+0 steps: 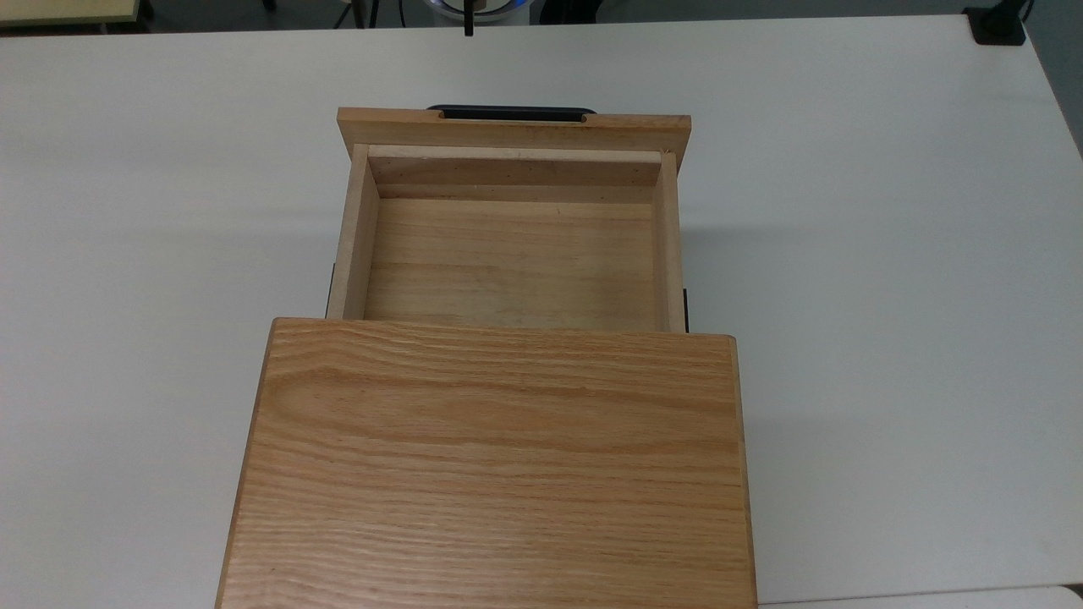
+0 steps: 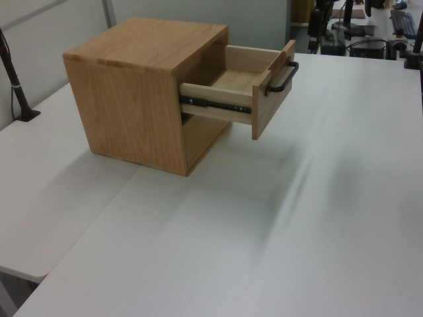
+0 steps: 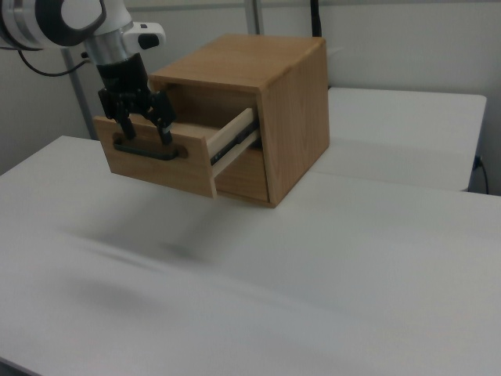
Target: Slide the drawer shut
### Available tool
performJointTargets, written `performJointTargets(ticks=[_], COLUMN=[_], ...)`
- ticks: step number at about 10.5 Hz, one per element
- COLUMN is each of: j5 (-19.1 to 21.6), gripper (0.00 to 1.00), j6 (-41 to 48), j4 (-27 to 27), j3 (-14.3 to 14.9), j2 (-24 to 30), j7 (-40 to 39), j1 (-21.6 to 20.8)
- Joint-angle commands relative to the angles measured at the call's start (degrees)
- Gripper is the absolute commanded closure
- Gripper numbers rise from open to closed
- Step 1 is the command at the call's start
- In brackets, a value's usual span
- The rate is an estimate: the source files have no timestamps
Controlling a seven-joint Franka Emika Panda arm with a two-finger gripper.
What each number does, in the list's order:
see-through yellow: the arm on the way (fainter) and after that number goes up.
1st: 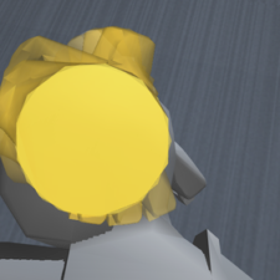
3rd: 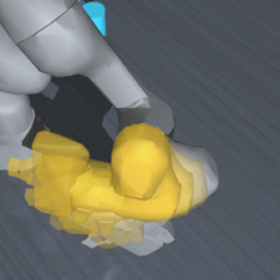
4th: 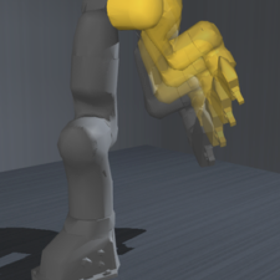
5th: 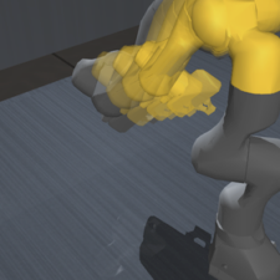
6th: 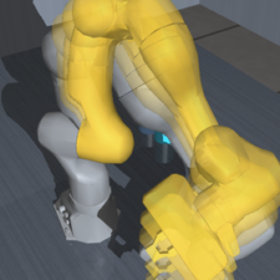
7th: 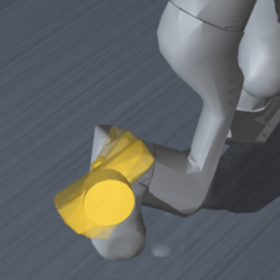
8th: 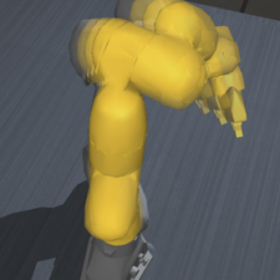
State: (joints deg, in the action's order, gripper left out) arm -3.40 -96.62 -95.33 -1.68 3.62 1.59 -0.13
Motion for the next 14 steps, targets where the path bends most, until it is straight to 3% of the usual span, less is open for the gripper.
performJointTargets(ticks=[1, 8, 10, 11, 13, 14], j5=[-0.74, -0.74, -0.74, -1.26, -2.05, -2.05], gripper=[0.00, 0.00, 0.00, 0.02, 0.17, 0.18], j6=[1.00, 1.09, 1.43, 1.70, 3.10, 2.67], j4=[0.15, 0.05, -1.52, -1.70, -2.40, -3.80], j3=[-0.07, -0.08, 0.01, -0.16, -1.65, -2.96], j2=[-0.11, -0.11, 0.33, 0.07, -0.02, 0.07], j7=[-0.44, -1.23, -11.54, -19.17, -19.17, -17.16], j1=[-0.58, -0.58, -0.31, -0.49, -0.66, -0.66])
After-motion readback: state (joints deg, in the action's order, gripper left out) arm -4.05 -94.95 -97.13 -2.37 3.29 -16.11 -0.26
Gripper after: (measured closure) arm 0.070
